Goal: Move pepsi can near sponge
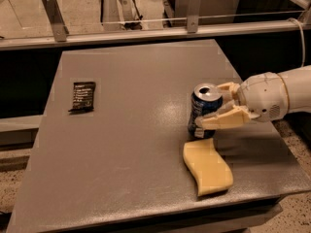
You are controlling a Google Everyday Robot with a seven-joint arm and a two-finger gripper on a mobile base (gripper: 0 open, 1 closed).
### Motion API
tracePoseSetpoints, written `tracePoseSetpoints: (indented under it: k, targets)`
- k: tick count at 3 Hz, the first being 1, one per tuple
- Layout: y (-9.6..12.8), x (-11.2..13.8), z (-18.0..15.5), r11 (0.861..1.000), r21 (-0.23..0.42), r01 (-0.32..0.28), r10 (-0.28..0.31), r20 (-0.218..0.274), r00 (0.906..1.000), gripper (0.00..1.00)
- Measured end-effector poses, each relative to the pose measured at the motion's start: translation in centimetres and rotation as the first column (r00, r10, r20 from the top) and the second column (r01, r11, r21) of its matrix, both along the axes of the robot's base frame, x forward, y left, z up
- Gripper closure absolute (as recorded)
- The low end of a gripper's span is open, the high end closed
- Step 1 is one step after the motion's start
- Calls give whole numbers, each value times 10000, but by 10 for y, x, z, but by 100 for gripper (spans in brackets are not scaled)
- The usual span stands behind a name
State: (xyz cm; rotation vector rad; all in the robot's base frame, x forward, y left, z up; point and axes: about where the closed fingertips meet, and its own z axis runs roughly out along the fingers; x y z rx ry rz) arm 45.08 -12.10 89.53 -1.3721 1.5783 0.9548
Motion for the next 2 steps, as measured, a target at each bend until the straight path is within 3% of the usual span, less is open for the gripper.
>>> tracePoseSetpoints:
  k: [2]
  targets:
    - [9, -5, -10, 9994, 280, -188, 183, 192, 9996, 35]
